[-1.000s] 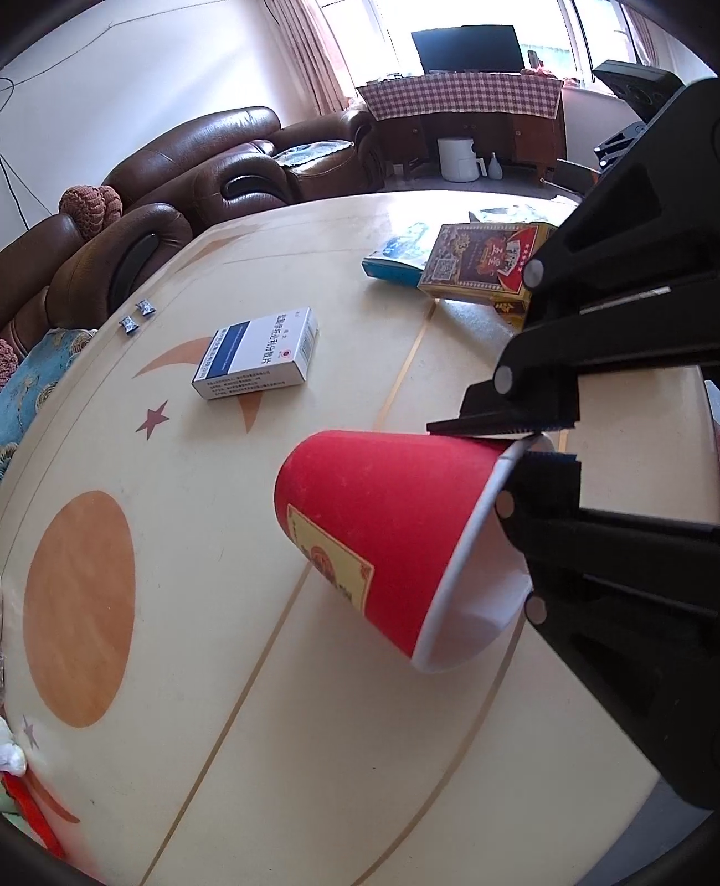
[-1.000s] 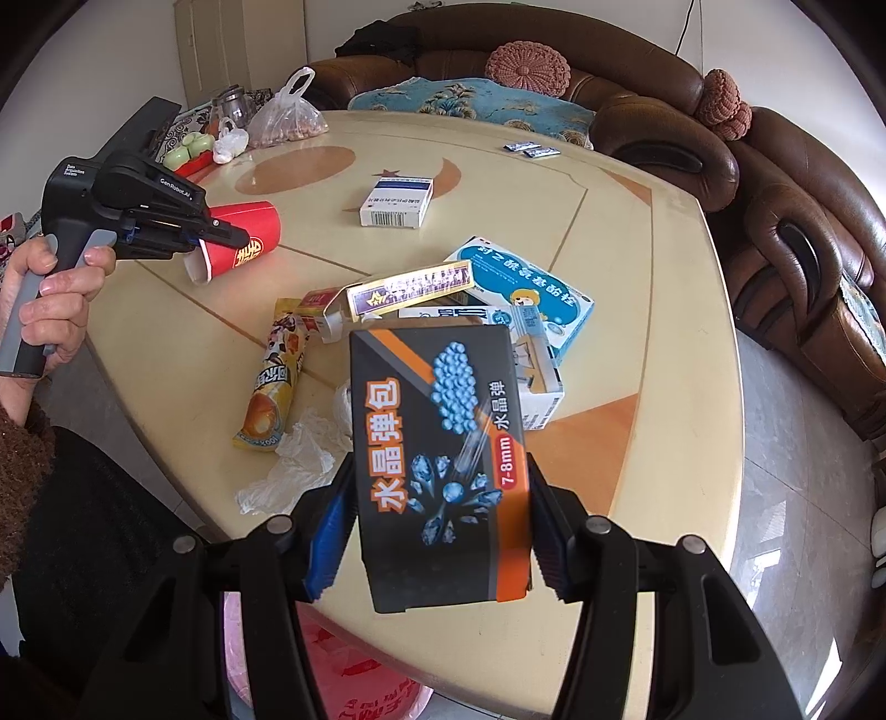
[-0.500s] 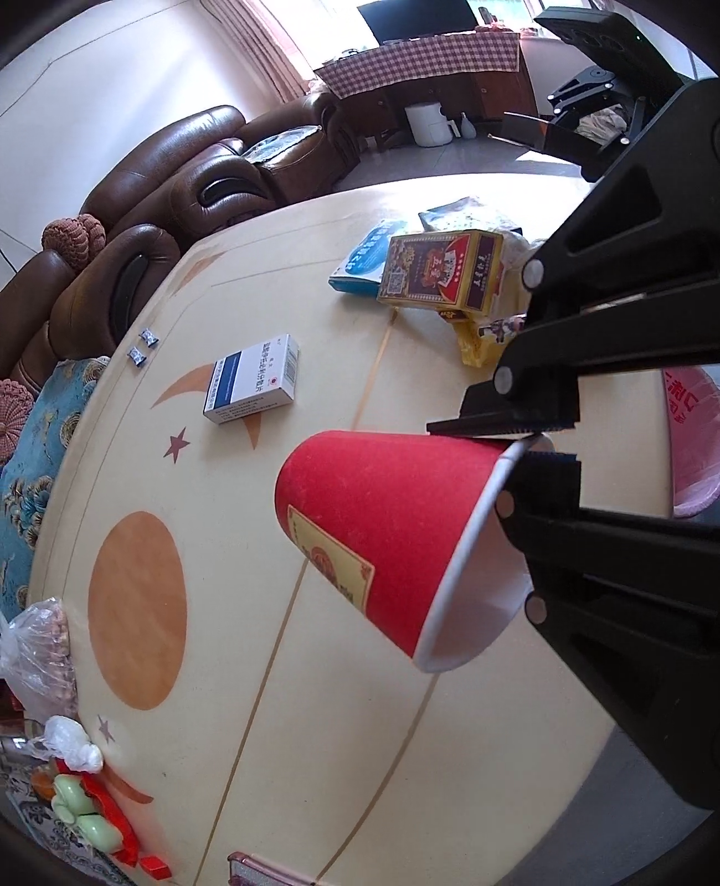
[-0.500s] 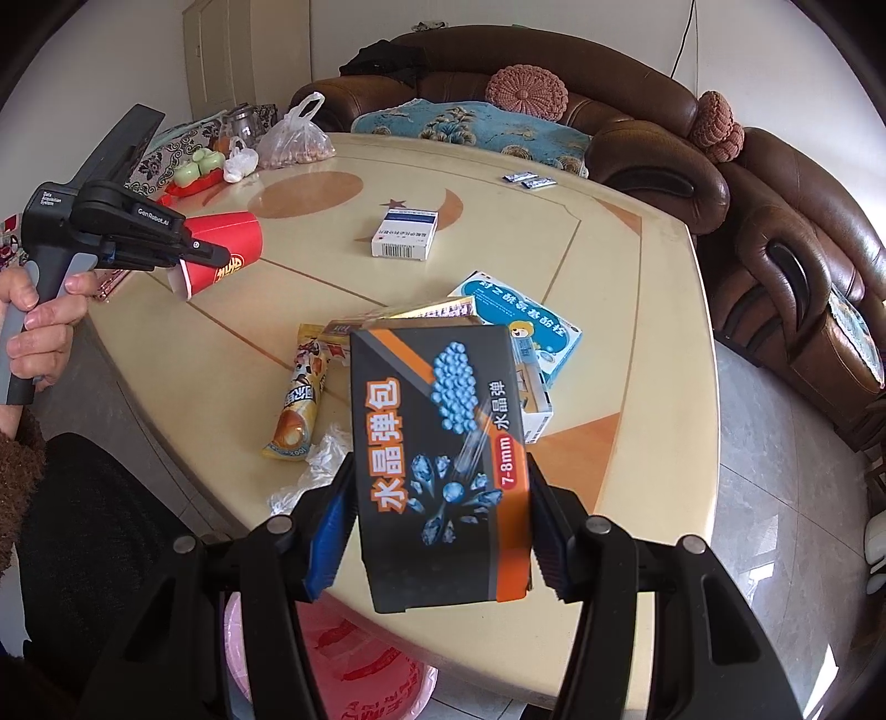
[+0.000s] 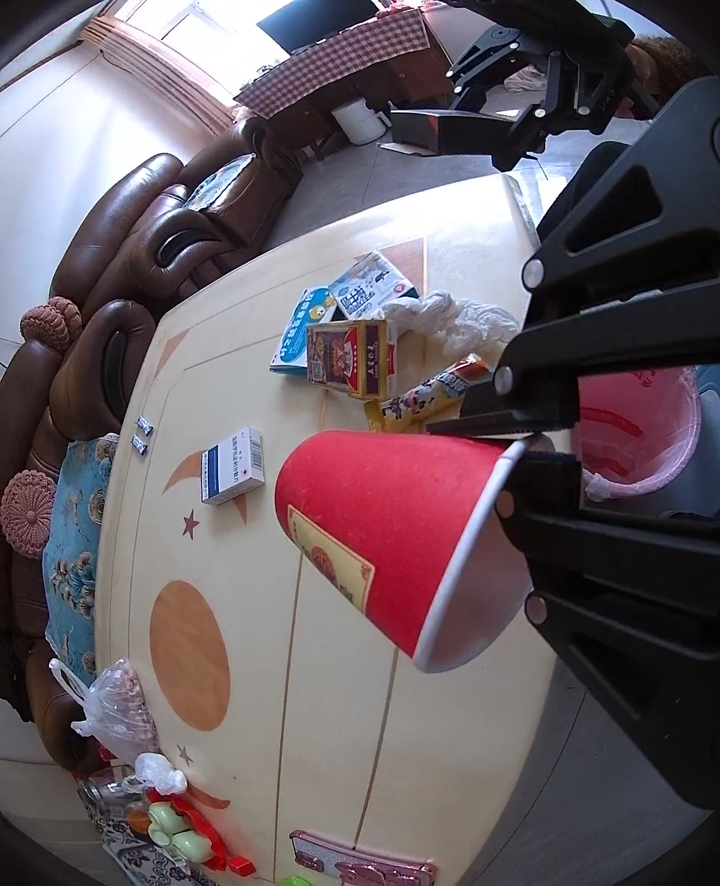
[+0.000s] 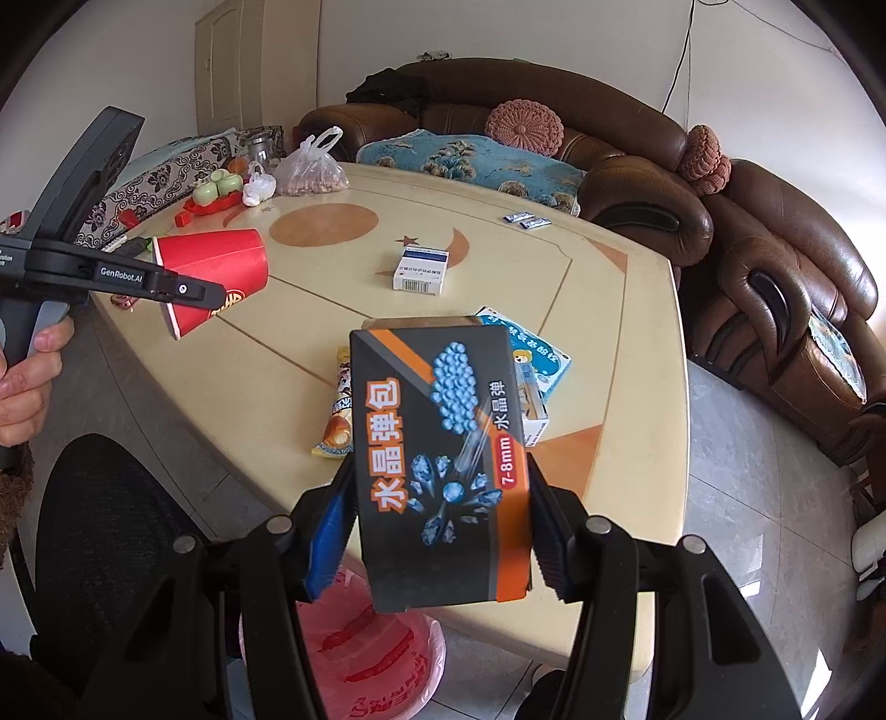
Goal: Collect trash
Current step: 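Lift red cup with left tool while right tool carries black box toward pink bin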
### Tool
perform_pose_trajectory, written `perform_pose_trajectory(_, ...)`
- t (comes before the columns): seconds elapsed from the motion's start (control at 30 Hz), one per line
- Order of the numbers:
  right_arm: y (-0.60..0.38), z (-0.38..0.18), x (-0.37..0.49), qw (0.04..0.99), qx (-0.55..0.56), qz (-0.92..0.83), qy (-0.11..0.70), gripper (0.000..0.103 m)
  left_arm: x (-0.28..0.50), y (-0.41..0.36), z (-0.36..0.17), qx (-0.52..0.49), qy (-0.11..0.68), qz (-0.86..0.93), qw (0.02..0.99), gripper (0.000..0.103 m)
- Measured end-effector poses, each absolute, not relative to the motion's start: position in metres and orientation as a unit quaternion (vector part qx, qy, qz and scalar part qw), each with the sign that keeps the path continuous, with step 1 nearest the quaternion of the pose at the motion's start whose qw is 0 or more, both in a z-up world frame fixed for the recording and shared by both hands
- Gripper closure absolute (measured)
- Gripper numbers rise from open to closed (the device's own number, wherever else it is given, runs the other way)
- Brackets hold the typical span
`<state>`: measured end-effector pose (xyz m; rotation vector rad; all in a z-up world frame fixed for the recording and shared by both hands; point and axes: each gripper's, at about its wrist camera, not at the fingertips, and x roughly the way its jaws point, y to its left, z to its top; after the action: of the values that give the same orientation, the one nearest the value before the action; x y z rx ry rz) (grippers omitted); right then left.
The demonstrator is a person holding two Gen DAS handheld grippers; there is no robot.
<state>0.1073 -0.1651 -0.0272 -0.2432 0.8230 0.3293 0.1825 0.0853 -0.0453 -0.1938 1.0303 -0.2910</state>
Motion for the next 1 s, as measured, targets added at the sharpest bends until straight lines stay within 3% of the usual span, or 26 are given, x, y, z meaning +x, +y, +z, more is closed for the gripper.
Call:
perform_pose_trajectory(0.47,-0.157,-0.013,0.059,0.899,-0.126,0.162,0.387,0.048,0.115,0.059,-0.037,-0.039,0.47,-0.158,0.868,0.097)
perform_pose_trajectory(1.0,-0.15,-0.04,0.014,0.89,-0.117,0.17,0.406,0.048,0.062,0.027,-0.07,0.001,0.491,-0.19,0.85,0.097)
